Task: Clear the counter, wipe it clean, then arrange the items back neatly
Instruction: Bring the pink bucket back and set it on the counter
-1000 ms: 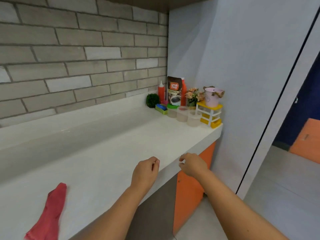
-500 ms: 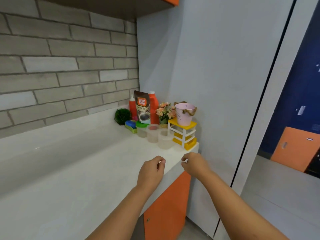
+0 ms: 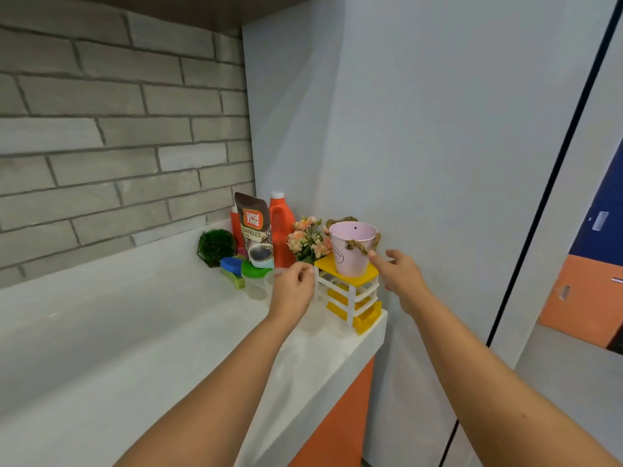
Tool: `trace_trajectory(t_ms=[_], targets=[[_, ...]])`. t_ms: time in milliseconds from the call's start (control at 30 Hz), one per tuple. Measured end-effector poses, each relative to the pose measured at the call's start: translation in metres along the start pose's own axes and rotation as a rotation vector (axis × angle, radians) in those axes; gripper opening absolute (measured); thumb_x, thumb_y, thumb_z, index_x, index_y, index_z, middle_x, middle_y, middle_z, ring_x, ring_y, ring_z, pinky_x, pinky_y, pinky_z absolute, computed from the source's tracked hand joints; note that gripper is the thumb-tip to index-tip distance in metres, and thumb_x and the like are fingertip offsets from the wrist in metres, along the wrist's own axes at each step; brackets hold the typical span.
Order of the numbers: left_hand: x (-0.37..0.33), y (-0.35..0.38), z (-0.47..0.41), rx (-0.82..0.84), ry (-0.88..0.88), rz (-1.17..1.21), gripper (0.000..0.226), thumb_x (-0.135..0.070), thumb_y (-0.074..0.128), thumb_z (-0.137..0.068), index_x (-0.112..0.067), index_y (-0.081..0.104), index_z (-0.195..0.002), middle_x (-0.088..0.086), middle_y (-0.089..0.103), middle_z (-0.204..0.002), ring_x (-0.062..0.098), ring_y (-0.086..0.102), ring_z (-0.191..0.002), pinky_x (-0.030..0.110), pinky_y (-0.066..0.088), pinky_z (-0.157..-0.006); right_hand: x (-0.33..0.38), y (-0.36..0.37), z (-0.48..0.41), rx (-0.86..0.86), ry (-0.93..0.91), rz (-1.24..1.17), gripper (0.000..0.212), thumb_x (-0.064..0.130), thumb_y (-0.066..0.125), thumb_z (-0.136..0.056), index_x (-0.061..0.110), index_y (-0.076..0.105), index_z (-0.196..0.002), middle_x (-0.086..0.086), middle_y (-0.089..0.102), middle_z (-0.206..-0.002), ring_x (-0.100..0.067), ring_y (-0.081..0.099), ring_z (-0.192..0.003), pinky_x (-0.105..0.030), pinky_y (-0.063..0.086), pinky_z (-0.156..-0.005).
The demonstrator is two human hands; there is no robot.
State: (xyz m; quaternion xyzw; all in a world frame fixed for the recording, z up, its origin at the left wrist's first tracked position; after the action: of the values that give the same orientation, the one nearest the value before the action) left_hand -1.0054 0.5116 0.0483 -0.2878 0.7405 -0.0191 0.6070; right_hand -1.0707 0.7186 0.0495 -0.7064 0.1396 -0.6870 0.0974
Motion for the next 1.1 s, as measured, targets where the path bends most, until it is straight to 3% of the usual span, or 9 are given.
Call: trace_trajectory(t_ms=[167,233,300,367,467,567,733,933,1100], targets=[[0.002,0.017,-0.060,0.026,-0.099,0.066,0.028,-0.027,0.040,-0.096,-0.012,0.060,-0.110,0.012,0.063,-0.113,0.030,0.059,-0.104,0.047,0.047,-0.094,-0.002,0.018,-0.025,0.028,0.036,-0.067,0.096,0.042,0.074,-0.075,0.007,0.020,-0.147,-0.014,0.031,-0.150,-0.029,0.036,-0.135,-0.040,0.037,-0.105],[-0.002,0.024,-0.075,0.044,-0.138,0.135,0.032,-0.027,0.036,-0.098,-0.010,0.058,-0.113,0.012,0.060,-0.119,0.030,0.056,-0.109,0.044,0.044,-0.098,-0.001,0.024,-0.032,0.031,0.023,-0.104,0.087,0.035,0.075,-0.075,0.008,0.029,-0.143,-0.010,0.040,-0.144,-0.023,0.045,-0.125,-0.034,0.042,-0.096],[-0.005,0.035,-0.085,0.081,-0.163,0.166,0.036,-0.030,0.032,-0.100,-0.009,0.057,-0.115,0.007,0.057,-0.113,0.025,0.053,-0.109,0.036,0.041,-0.098,0.004,0.030,-0.035,0.046,-0.025,-0.196,0.067,0.029,0.074,-0.078,0.012,0.043,-0.134,-0.002,0.053,-0.126,-0.015,0.051,-0.106,-0.024,0.044,-0.080],[-0.006,0.046,-0.090,0.117,-0.190,0.212,0.040,-0.033,0.028,-0.101,-0.011,0.055,-0.120,0.000,0.052,-0.107,0.020,0.050,-0.108,0.035,0.038,-0.097,0.008,0.033,-0.038,0.050,-0.076,-0.258,0.057,0.028,0.072,-0.079,0.016,0.048,-0.130,0.001,0.057,-0.121,-0.013,0.054,-0.102,-0.018,0.043,-0.072],[-0.003,0.059,-0.096,0.165,-0.213,0.295,0.041,-0.036,0.028,-0.100,-0.017,0.057,-0.121,0.004,0.058,-0.120,0.023,0.051,-0.117,0.039,0.039,-0.104,0.008,0.034,-0.041,0.065,-0.100,-0.294,0.050,0.027,0.069,-0.082,0.019,0.050,-0.128,0.002,0.059,-0.118,-0.012,0.055,-0.102,-0.014,0.044,-0.069],[0.004,0.066,-0.098,0.179,-0.260,0.361,0.044,-0.038,0.030,-0.099,-0.014,0.052,-0.129,0.010,0.055,-0.130,0.026,0.051,-0.120,0.043,0.040,-0.105,0.006,0.034,-0.043,0.076,-0.098,-0.279,0.050,0.031,0.068,-0.083,0.021,0.049,-0.128,0.002,0.059,-0.118,-0.013,0.054,-0.104,-0.021,0.044,-0.079],[0.003,0.065,-0.096,0.161,-0.249,0.454,0.042,-0.034,0.029,-0.100,-0.012,0.053,-0.127,0.009,0.060,-0.120,0.021,0.056,-0.106,0.033,0.047,-0.089,0.018,0.025,-0.036,0.065,-0.178,-0.265,0.050,0.030,0.066,-0.085,0.022,0.048,-0.131,0.006,0.056,-0.114,-0.009,0.054,-0.100,-0.013,0.043,-0.066],[-0.002,0.044,-0.078,0.091,-0.226,0.494,0.038,-0.027,0.029,-0.101,-0.008,0.054,-0.122,0.007,0.060,-0.106,0.019,0.057,-0.095,0.024,0.048,-0.076,0.032,0.021,-0.019,0.086,-0.257,-0.224,0.048,0.033,0.064,-0.086,0.022,0.051,-0.130,0.002,0.059,-0.118,-0.014,0.057,-0.101,-0.015,0.046,-0.069],[0.000,0.014,-0.052,0.001,-0.238,0.536,0.041,-0.029,0.029,-0.101,-0.006,0.054,-0.123,0.016,0.063,-0.116,0.025,0.062,-0.091,0.031,0.051,-0.069,0.042,0.031,0.002,0.107,-0.289,-0.258,0.047,0.030,0.066,-0.085,0.018,0.051,-0.127,0.001,0.060,-0.118,-0.014,0.059,-0.101,-0.018,0.046,-0.073]])
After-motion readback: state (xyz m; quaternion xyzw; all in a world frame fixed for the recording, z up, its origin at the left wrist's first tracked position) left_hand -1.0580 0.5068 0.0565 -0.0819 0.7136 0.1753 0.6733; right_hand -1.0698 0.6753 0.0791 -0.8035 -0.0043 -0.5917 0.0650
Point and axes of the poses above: each hand's wrist, its own z-axis away from the middle knuckle, its own y-axis out of the palm, x = y × z, the point moved 10 cm from there along -z, towards the middle knuckle
